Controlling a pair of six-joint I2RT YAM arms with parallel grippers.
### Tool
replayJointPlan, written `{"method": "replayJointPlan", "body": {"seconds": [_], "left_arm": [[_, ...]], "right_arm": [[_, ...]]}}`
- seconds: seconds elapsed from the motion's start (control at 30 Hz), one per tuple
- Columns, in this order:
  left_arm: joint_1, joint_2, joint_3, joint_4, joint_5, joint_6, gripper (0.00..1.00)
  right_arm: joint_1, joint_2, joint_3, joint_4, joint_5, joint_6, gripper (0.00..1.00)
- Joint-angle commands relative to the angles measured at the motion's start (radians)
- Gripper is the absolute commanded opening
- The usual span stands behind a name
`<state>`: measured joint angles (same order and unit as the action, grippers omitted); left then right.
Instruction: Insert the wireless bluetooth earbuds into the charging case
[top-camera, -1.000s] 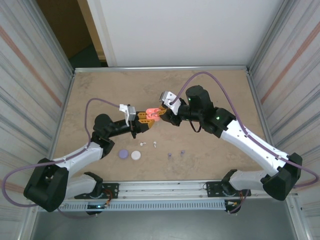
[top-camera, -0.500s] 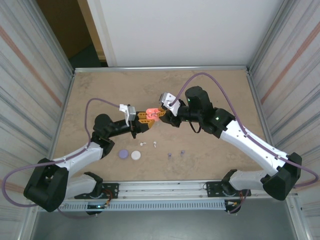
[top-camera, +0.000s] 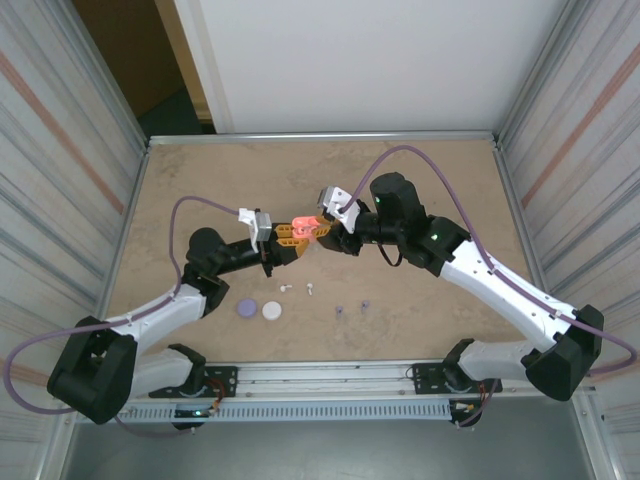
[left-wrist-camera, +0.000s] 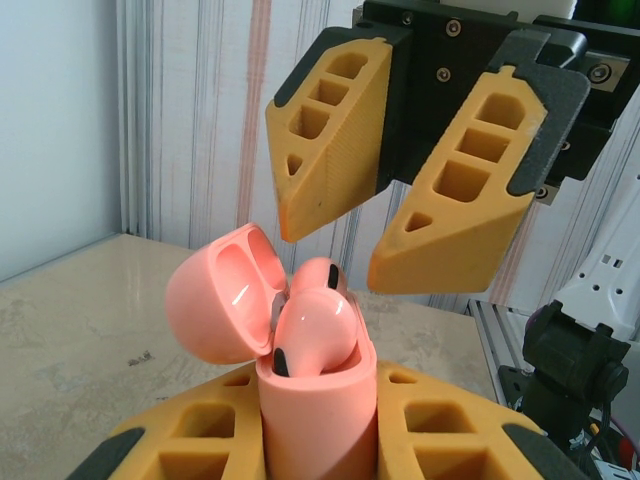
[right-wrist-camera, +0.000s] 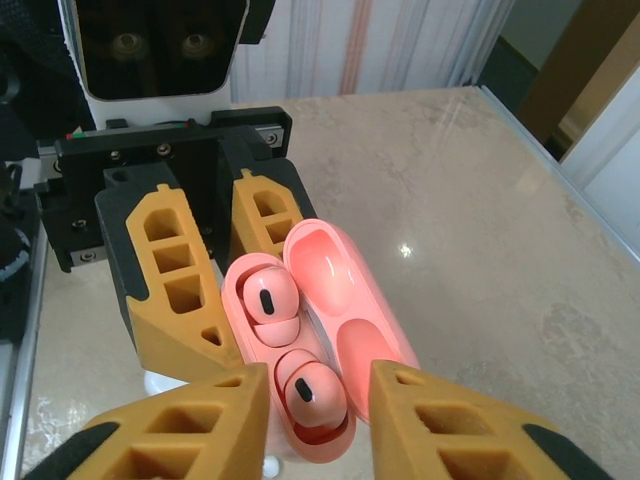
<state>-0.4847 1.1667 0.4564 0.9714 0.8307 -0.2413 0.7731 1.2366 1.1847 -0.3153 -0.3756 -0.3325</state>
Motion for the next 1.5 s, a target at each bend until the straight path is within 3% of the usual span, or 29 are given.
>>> {"method": "replayJointPlan", "body": {"seconds": [0.0, 0.3, 0.5, 0.77, 0.93, 1.47], "left_arm": [[-0.006, -0.021, 0.025, 0.039, 0.016, -0.01, 0.0], [-0.005, -0.023, 0.025, 0.036, 0.008, -0.007, 0.0], [-0.006, -0.028, 0.023, 0.035, -0.002, -0.003, 0.0], [-0.006, -0.029, 0.02, 0.045, -0.021, -0.003, 0.0], [-0.006, -0.03, 0.021, 0.053, -0.029, -0.007, 0.0], [-0.005, -0.034, 0.054, 0.077, -0.045, -0.032, 0.0]], "right_arm": [[0.002, -0.012, 0.025, -0.009, -0.012, 0.005, 0.36], [-0.037, -0.065, 0.027, 0.029, 0.006, 0.116, 0.6], [-0.129, -0.124, -0.037, 0.111, -0.038, 0.246, 0.71], [-0.222, -0.181, -0.129, 0.179, -0.001, 0.364, 0.83], [-0.265, -0.199, -0.168, 0.234, 0.003, 0.431, 1.0], [-0.434, -0.241, -0.26, 0.403, -0.242, 0.734, 1.0]]}}
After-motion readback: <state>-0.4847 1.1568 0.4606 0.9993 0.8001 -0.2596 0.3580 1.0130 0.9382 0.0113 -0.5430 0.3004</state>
